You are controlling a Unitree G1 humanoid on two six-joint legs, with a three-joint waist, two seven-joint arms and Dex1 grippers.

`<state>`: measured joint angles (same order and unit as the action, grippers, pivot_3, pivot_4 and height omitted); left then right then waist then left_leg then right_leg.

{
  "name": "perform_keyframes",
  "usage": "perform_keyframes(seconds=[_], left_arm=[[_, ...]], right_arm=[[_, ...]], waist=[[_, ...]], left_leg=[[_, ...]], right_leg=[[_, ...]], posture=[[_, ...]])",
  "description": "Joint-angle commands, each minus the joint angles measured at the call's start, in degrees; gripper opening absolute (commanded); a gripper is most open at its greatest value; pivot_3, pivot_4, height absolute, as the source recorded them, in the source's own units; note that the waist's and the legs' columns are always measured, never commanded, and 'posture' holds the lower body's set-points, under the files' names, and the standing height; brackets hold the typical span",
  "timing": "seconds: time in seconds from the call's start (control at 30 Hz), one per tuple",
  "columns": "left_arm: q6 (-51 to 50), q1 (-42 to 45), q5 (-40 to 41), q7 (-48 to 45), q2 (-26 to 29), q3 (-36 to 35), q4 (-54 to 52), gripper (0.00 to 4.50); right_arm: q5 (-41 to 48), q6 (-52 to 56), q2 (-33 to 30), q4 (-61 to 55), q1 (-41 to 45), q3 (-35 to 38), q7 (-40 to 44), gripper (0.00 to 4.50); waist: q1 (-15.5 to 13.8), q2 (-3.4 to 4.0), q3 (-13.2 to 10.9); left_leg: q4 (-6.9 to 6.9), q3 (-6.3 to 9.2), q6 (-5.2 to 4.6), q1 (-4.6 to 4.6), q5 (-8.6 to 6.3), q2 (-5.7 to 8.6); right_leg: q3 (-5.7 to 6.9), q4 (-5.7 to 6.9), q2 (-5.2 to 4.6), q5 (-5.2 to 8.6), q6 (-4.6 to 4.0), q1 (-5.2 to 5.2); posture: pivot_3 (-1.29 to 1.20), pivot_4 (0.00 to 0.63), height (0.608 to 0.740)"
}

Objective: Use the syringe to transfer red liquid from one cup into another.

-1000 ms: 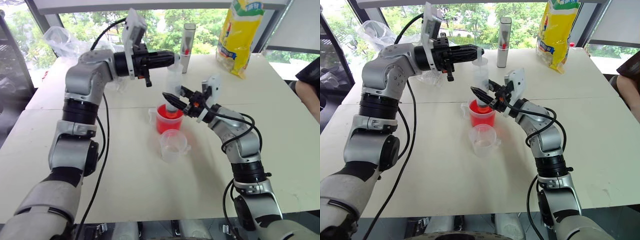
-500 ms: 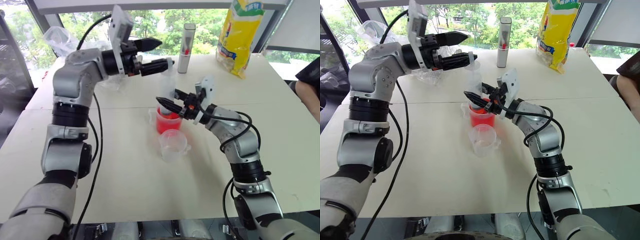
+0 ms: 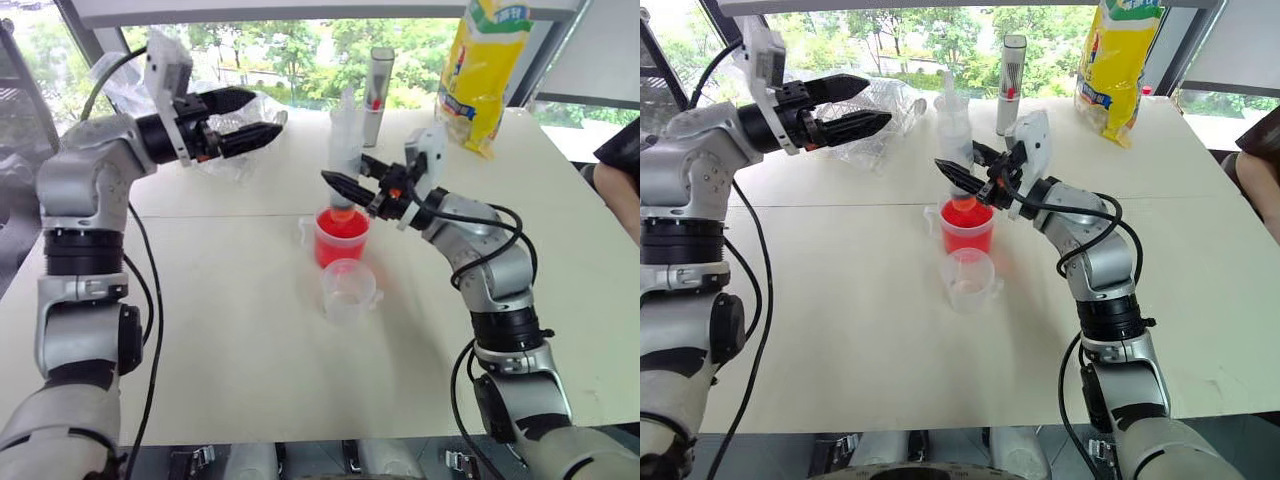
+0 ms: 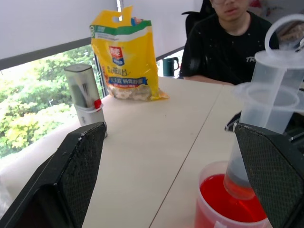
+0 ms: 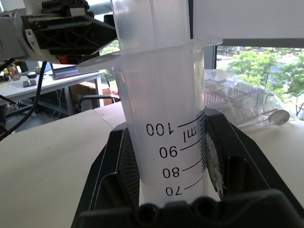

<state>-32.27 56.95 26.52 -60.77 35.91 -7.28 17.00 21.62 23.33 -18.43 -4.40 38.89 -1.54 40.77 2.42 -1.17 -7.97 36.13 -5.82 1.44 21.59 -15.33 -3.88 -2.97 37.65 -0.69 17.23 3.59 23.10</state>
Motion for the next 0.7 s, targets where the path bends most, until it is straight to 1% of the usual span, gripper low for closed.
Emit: perform_keyframes(seconds=[0.03,0.07,0.23,0.33,0.43,0.53,0.7], left_arm=[[-0.78,0.35,1.79,0.94,0.99,-2.1,-3.14,4.41],[-1.0,0.26,1.98,1.09,0.96,-2.15,-3.35,4.41],[-1.25,0.5,2.62,1.09,-0.4,-1.21,-3.22,4.41],[-0.64,1.67,2.58,0.79,-2.55,-0.05,-1.64,4.41],[-0.17,2.45,2.32,0.39,-4.02,0.48,-0.74,4.41],[0.57,3.79,2.09,-0.08,-5.42,1.18,0.6,4.41],[0.33,6.64,2.73,-1.31,-7.69,2.07,1.47,4.41]], right_arm=[[2.8,1.74,-1.47,-4.29,1.81,2.96,-0.53,1.49],[3.53,2.7,-1.86,-5.44,1.74,3.31,-0.67,1.49],[13.36,13.38,-5.97,-18.92,-1.71,6.02,-0.65,1.49],[20.04,19.93,-9.43,-27.41,-3.87,9.7,-3.48,1.49],[24.29,23.41,-10.86,-31.79,-6.05,11.41,-6.49,1.49],[25.88,24.47,-10.48,-34.58,-10.16,11.06,-9.1,1.49],[21.23,19.58,-9.4,-34.24,-17.46,6.91,-9.43,1.49]], waist=[[-0.05,0.0,0.0],[-0.06,0.0,0.0],[-0.04,0.0,0.0],[-0.12,-0.01,0.0],[-0.04,-0.03,0.0],[0.01,-0.05,0.01],[0.09,-0.05,0.0]], left_leg=[[0.0,0.01,0.0,0.02,0.0,0.0],[0.0,0.01,0.0,0.01,0.0,0.0],[-0.04,0.04,0.0,0.02,0.0,-0.02],[-0.03,0.07,0.0,0.02,0.0,-0.03],[0.0,0.06,0.0,0.02,0.0,-0.01],[-0.01,0.07,0.0,-0.01,0.0,0.0],[-0.04,0.08,0.0,0.04,0.0,0.02]], right_leg=[[0.0,0.0,0.0,0.0,0.0,0.0],[0.0,0.0,0.0,0.0,0.0,0.0],[0.0,-0.01,0.0,0.0,0.0,0.01],[0.0,-0.02,0.0,0.0,0.0,-0.01],[0.0,-0.01,-0.01,0.0,0.0,-0.03],[-0.01,-0.01,0.01,0.0,0.0,-0.04],[-0.01,-0.08,0.04,0.0,0.0,-0.02]], posture=[[0.0,0.15,0.74],[0.0,0.15,0.74],[0.0,0.15,0.74],[0.0,0.15,0.74],[0.0,0.15,0.74],[0.0,0.15,0.74],[0.0,0.15,0.74]])
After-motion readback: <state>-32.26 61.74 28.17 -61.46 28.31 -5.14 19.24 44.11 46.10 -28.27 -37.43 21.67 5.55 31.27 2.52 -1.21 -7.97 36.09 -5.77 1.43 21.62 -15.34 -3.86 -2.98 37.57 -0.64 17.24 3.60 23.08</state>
